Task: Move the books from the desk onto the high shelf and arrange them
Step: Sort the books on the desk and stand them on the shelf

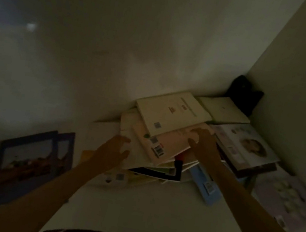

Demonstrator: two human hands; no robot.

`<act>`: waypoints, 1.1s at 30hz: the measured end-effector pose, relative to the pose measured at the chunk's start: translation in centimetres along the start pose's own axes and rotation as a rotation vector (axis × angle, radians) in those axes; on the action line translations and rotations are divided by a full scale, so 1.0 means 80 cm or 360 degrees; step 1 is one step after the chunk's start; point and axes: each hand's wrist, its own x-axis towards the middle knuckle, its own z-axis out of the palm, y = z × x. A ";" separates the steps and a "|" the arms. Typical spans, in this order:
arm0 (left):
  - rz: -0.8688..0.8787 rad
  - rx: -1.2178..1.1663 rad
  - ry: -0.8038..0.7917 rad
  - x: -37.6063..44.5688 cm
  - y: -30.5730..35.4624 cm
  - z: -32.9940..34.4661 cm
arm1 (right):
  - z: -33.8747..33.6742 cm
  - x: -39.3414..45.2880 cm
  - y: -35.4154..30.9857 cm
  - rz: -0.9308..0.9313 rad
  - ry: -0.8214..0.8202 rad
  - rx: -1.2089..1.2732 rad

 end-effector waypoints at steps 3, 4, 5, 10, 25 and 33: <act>-0.0008 0.0001 0.0076 0.052 0.037 0.026 | 0.023 0.030 0.025 -0.0002 -0.0007 0.0012; 0.0045 0.0032 0.0103 0.068 0.054 0.028 | 0.033 0.037 0.035 0.0001 -0.0026 0.0048; 0.0127 0.0086 0.0116 0.083 0.068 0.033 | 0.040 0.041 0.043 0.0026 -0.0020 0.0095; 0.0191 0.0601 -0.0021 0.135 0.094 0.060 | 0.030 0.017 0.058 0.0211 0.0182 0.0447; 0.0522 0.0844 -0.0076 0.108 0.145 0.041 | 0.032 -0.015 0.052 0.0519 0.0329 0.0858; 0.0592 0.1245 -0.0158 0.095 0.144 0.099 | 0.028 -0.029 0.060 0.0519 0.0419 0.0908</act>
